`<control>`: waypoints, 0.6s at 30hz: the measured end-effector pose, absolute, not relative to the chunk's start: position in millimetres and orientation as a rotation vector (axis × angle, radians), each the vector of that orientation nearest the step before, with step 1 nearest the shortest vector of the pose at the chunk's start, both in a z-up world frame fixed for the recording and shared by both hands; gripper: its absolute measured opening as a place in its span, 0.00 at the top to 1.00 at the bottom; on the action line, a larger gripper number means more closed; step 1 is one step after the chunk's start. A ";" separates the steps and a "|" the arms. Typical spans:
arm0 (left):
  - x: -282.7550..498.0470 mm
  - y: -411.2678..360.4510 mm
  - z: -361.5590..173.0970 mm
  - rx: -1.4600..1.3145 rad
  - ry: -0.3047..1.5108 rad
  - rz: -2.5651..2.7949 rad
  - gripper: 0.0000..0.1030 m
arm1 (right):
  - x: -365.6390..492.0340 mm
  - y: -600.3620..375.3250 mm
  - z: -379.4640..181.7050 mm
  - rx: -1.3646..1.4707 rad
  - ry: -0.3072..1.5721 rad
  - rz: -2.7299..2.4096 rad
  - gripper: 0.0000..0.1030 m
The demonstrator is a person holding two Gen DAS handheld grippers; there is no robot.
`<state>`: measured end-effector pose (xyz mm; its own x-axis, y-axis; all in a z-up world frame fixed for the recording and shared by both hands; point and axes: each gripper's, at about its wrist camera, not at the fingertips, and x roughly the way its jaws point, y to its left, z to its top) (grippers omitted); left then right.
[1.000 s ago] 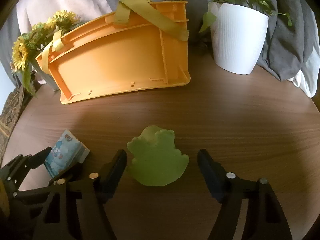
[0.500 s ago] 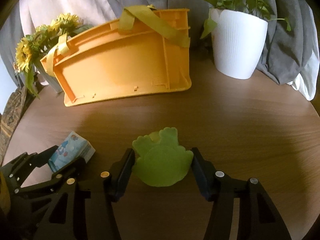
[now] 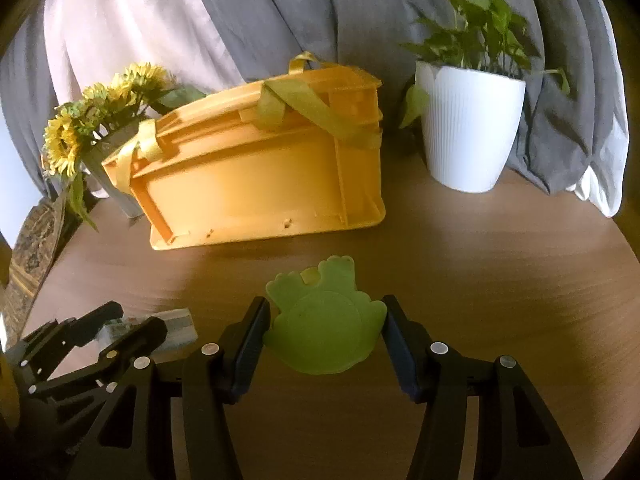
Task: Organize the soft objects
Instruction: 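Carry the green felt with the right gripper while the left gripper carries the tissue pack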
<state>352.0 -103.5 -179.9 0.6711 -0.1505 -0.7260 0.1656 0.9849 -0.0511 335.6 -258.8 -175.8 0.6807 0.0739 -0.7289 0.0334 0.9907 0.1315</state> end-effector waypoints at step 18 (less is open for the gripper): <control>344.6 -84.5 -118.4 -0.019 0.686 -0.177 0.48 | 330.7 -244.3 -130.5 0.150 0.735 0.034 0.44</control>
<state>344.6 -84.5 -118.4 0.7596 -0.1683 -0.6283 0.1560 0.9849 -0.0751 330.7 -244.3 -130.5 0.7416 0.0835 -0.6656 0.0217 0.9887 0.1481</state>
